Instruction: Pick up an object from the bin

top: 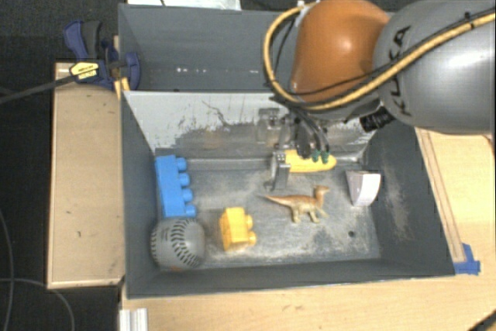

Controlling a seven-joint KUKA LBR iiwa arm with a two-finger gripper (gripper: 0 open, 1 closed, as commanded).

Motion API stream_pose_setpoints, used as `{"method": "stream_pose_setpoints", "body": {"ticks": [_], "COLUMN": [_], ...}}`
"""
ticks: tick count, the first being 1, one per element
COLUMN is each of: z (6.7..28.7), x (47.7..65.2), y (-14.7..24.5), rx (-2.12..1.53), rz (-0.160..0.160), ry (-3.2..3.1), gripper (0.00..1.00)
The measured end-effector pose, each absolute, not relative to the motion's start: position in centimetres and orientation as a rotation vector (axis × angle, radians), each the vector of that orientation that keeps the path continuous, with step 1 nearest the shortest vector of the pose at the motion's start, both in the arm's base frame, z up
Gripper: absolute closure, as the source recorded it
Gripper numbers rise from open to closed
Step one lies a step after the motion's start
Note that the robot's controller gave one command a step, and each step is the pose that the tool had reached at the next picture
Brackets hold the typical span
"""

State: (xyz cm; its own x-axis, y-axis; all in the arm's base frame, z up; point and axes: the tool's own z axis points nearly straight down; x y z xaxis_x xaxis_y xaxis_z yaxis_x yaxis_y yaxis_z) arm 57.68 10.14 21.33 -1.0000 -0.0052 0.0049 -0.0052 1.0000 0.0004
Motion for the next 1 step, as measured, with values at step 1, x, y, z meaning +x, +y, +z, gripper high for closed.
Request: {"method": "stream_pose_setpoints", "body": {"ticks": [1], "z": [21.82], "x": [57.83], "y": [10.09], "rx": [0.004], "rz": [-0.002], "ry": [-3.145], "gripper": [0.0]}}
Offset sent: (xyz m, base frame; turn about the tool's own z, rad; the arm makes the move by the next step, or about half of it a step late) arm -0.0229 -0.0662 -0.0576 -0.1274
